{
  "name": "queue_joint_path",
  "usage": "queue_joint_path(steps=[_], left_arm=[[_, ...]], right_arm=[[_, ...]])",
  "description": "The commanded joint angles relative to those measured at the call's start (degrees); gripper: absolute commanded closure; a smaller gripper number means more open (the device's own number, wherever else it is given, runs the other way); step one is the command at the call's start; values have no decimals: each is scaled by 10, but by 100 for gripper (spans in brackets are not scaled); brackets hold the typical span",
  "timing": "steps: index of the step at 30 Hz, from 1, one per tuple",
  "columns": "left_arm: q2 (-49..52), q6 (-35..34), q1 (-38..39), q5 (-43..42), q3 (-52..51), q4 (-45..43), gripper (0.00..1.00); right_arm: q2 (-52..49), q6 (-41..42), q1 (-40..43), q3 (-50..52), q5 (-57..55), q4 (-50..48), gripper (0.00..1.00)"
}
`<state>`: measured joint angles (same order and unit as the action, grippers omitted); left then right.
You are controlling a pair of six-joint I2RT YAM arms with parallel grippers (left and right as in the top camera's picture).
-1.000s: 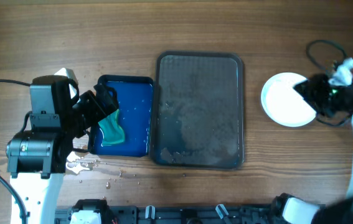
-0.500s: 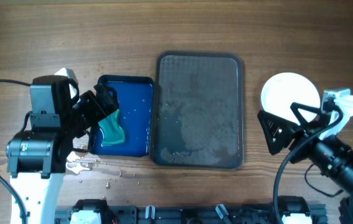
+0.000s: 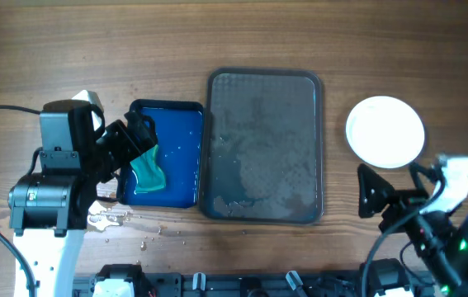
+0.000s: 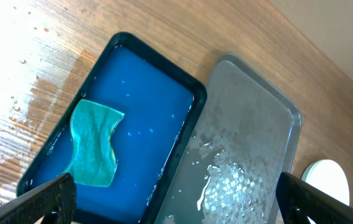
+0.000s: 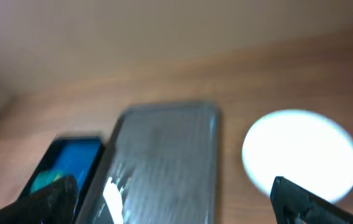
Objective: Clean dirty plates on tray and stack at the side
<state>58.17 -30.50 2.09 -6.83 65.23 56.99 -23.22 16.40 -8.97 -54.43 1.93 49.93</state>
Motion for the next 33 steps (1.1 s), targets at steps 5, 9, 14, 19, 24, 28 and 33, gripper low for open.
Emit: queue_joint_path(steps=[5,9,14,19,24,28,33], left_arm=[[1,3,-1,-6,7,-1,0],[1,3,-1,-6,7,-1,0],[1,3,-1,-6,7,-1,0],[1,3,-1,-6,7,-1,0],[1,3,-1,-6,7,-1,0],[1,3,-1,-6,7,-1,0],[1,3,-1,-6,7,-1,0]], right_arm=[[183,-46,-7,285,-5,-211,0],[219,-41,-7,379,18,-294,1],[230,-39,5,458,20,-391,0],[230,38,8,544,20,-503,0],[230,83,8,541,20,-502,0],[230,82,8,541,20,-501,0],[230,82,8,541,20,-501,0]])
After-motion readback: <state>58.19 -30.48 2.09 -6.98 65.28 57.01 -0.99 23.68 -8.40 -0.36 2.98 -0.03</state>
